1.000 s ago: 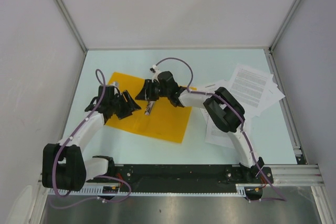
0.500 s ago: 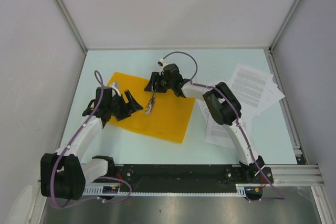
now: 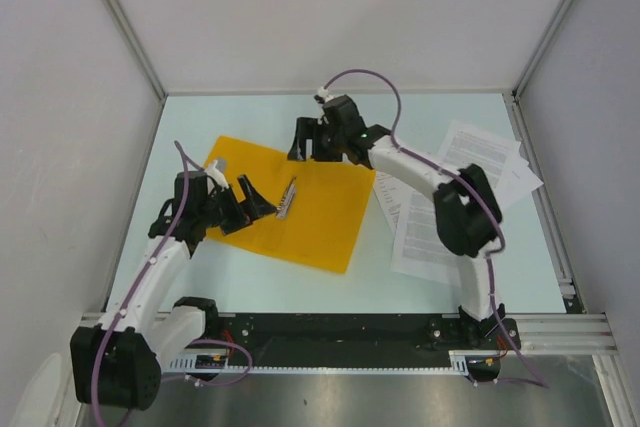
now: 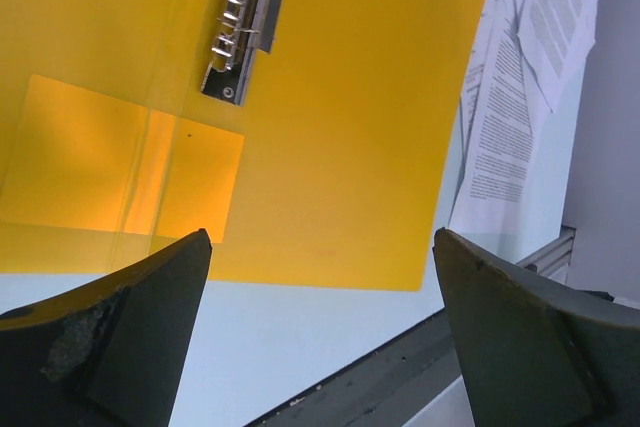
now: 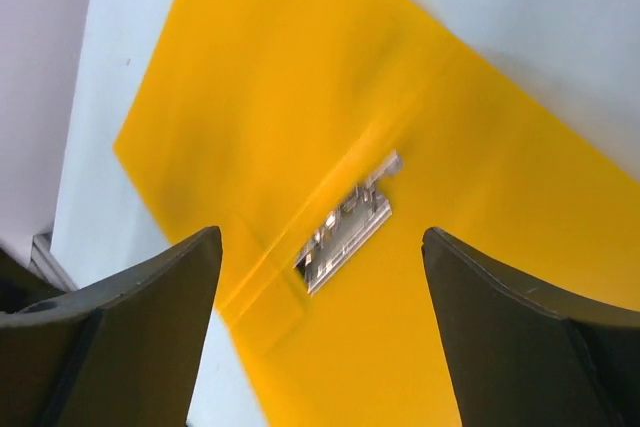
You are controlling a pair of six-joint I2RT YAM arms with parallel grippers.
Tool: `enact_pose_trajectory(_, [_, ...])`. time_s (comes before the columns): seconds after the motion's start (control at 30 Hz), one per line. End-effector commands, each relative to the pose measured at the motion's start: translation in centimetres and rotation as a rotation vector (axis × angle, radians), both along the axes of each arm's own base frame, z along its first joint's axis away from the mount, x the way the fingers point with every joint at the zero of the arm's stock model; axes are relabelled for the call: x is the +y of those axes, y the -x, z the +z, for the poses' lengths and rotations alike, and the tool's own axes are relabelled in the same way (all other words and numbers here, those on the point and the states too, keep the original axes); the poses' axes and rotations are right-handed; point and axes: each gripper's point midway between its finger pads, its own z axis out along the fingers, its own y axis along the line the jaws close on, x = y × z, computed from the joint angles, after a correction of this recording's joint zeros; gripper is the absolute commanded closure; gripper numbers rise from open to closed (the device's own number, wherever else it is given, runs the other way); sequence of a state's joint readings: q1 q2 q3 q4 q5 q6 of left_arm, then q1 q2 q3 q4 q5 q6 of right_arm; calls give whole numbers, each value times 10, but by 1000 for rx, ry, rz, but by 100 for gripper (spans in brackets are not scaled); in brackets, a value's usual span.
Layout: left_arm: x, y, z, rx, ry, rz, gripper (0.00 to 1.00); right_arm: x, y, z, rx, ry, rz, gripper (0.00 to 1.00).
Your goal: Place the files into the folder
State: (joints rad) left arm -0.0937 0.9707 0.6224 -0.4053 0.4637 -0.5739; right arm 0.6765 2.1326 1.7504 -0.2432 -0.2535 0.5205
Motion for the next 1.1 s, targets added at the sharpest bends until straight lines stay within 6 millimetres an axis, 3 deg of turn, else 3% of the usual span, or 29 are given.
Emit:
enact_pose_trajectory(0.0, [-9, 15, 24, -66, 46, -78, 0, -87, 29, 38, -4, 155, -163, 13])
enact_pose_trajectory(0.03, [-10, 18, 27, -71, 47, -90, 0, -106, 51, 0, 79, 211, -169, 12])
enact_pose_trajectory(0.1, [-12, 21, 35, -89, 56, -110, 0, -126, 67, -1, 86, 203, -185, 9])
enact_pose_trajectory(0.13, [-14, 26, 38, -98, 64, -134, 0, -132, 75, -5, 76, 215, -163, 2])
enact_pose_trajectory(0.17, [-15, 27, 40, -101, 66, -143, 0, -142, 94, -27, 107, 252, -140, 0])
enact_pose_trajectory(0.23, [-16, 32, 44, -105, 61, -167, 0, -147, 102, -20, 59, 220, -132, 0])
enact_pose_trajectory(0.27, [-16, 34, 45, -104, 56, -173, 0, -154, 113, -35, 84, 232, -124, 0])
enact_pose_trajectory(0.33, [-15, 37, 45, -101, 45, -183, 0, -158, 114, -33, 59, 203, -130, 0])
enact_pose_trajectory(0.47, [-18, 42, 43, -95, 59, -208, 0, -166, 117, -55, 105, 228, -123, 0])
enact_pose_trajectory(0.6, [-23, 45, 52, -117, 101, -224, 0, -151, 116, -65, 90, 177, -53, 2])
enact_pose_trajectory(0.77, [-28, 44, 65, -151, 136, -238, 1, -139, 108, -77, 89, 93, 7, 15])
enact_pose_trajectory(0.9, [-28, 39, 65, -145, 124, -255, 0, -128, 95, -72, 30, 14, 68, 23])
enact_pose_trajectory(1.07, [-30, 32, 62, -138, 122, -276, 0, -115, 88, -64, -38, -116, 229, 51])
